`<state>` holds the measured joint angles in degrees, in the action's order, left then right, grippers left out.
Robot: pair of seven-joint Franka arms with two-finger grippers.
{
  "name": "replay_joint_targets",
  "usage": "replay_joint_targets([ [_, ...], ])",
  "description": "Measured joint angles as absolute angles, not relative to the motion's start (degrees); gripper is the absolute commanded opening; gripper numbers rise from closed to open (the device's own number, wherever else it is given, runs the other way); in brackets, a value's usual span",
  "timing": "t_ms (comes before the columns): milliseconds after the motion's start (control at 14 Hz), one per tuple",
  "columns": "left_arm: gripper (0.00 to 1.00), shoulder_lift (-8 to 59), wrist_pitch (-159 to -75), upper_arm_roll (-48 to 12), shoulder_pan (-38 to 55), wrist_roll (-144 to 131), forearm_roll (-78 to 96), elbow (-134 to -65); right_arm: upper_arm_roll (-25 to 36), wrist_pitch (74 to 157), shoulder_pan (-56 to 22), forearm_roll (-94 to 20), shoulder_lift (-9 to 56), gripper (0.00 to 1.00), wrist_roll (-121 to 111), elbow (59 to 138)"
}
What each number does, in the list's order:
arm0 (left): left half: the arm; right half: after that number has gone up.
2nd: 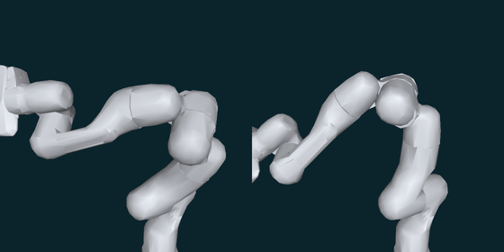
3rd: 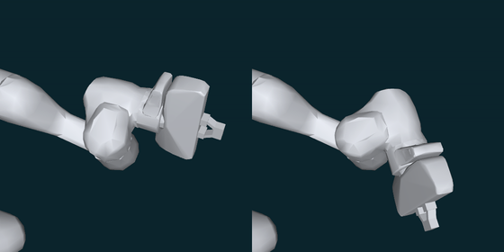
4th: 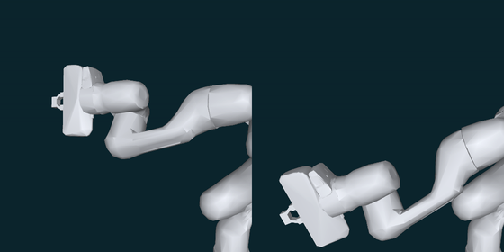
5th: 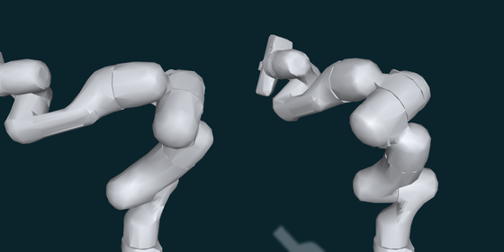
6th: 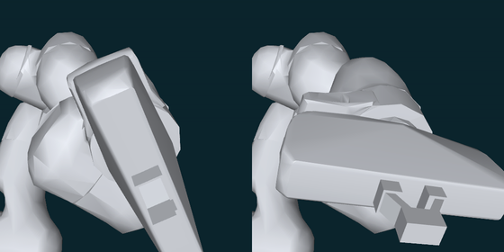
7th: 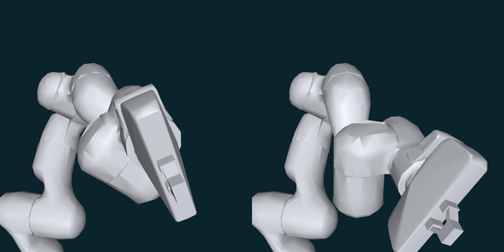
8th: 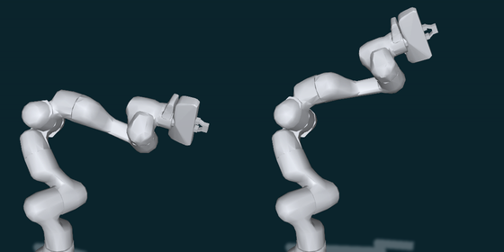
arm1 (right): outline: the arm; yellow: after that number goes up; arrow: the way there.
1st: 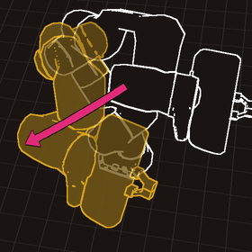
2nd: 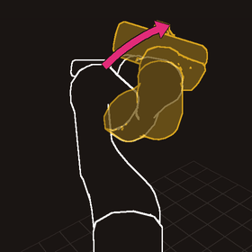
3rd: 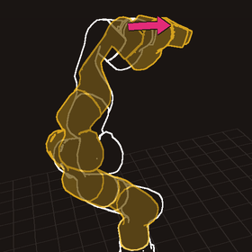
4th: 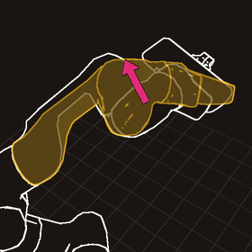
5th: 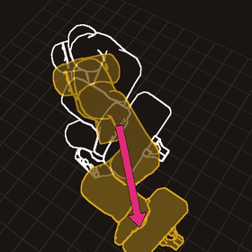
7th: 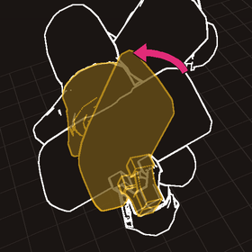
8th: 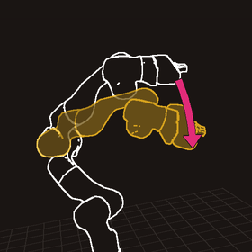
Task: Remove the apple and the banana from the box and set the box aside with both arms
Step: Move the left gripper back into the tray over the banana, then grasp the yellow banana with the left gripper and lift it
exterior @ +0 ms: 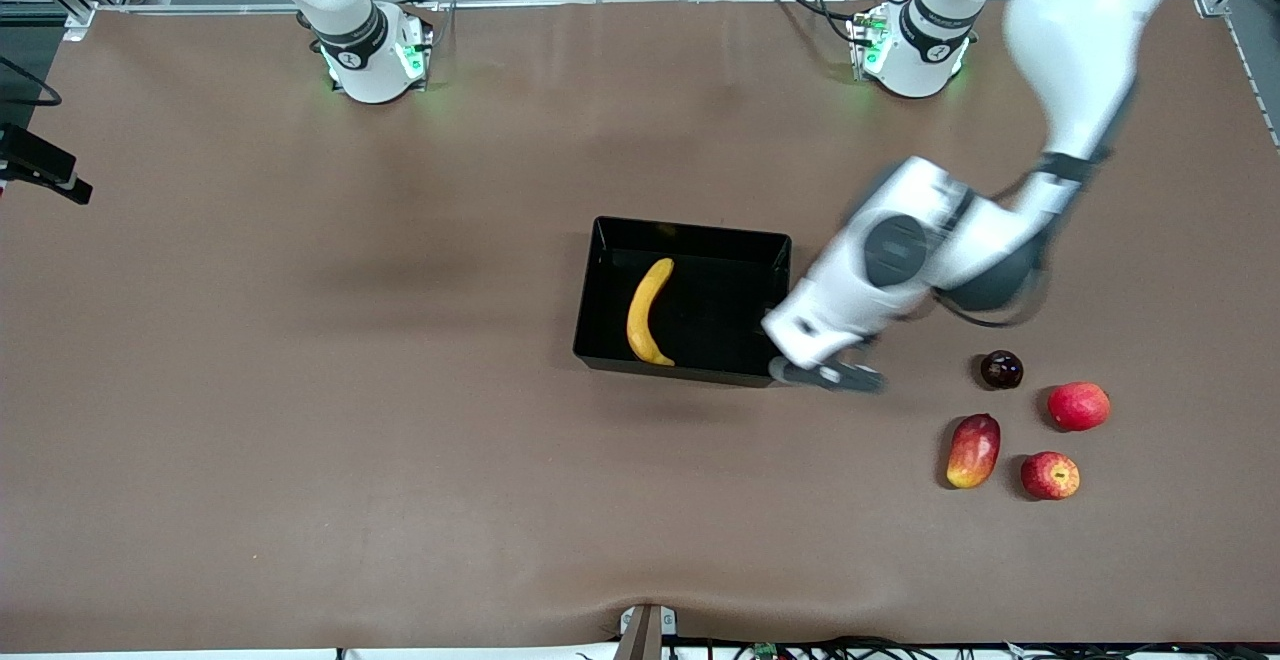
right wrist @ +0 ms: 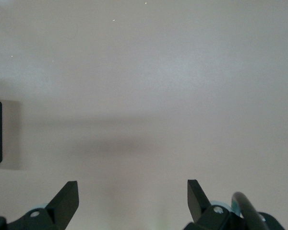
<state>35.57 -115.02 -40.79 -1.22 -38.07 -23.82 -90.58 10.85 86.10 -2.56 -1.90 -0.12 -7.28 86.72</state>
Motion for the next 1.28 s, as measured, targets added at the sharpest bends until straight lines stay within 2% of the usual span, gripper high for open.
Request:
replay_joint_targets([
  [285, 1.00, 38.3, -119.1, -40.0, 8.0, -48.5, -25.0, -90.7, 10.9, 86.6, -2.6, -1.9, 0.5, 1.00, -7.3, 86.7],
  [641, 1.00, 43.7, -127.1, -37.3, 13.9, -51.1, -25.0, -90.2, 10.7, 89.8, -2.7, -1.9, 1.7, 1.00, -7.3, 86.7],
  [997, 1.00, 46.6, -133.2, -29.1, 22.4, -53.5, -25.0, -90.0, 10.7, 90.1, -2.7, -1.9, 4.9, 1.00, -7.3, 86.9],
  [1068, 0.91, 47.1, -133.9, -27.9, 23.7, -54.2, -25.0, -90.0, 10.8, 90.3, -2.6, -1.9, 5.9, 1.00, -7.3, 86.9],
  [1211, 0.28, 47.8, -134.3, -26.5, 25.3, -54.6, -25.0, -89.9, 10.8, 90.5, -2.6, -1.9, 6.8, 1.00, -7.3, 86.9],
  [1282, 0.01, 47.9, -134.4, -26.2, 25.5, -54.6, -25.0, -89.9, 10.8, 90.5, -2.6, -1.9, 7.0, 1.00, -7.3, 86.9],
])
